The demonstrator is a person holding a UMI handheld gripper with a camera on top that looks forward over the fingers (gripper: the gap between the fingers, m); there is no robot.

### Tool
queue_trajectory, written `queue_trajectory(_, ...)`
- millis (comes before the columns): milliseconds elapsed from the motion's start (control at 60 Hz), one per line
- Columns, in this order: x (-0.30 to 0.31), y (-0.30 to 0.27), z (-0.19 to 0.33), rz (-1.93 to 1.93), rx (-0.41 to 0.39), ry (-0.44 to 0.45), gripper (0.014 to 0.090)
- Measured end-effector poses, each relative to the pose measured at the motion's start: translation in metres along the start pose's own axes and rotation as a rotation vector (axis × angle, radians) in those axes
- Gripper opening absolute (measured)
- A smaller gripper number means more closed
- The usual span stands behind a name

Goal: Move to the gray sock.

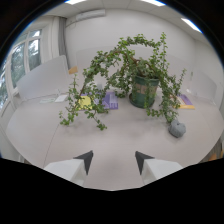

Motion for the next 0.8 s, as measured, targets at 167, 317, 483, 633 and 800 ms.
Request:
queue_trajectory(167, 0.035, 0.009, 0.0, 0.002, -0.003, -0.014, 0.0847)
queue_trajectory(317, 0.096, 0.024, -0.005, 0.014, -0.027, 0.034, 0.0844)
queue_trajectory(483, 0.176, 0.037, -0.008, 0.021, -0.049, 0.09, 0.084)
queue_trajectory(633, 0.233, 0.045, -0.002, 0.012, -0.067, 0.087, 0.0843)
queue_trajectory(800, 0.275, 0.045, 0.02, -0.004, -0.073, 0.061, 0.0845)
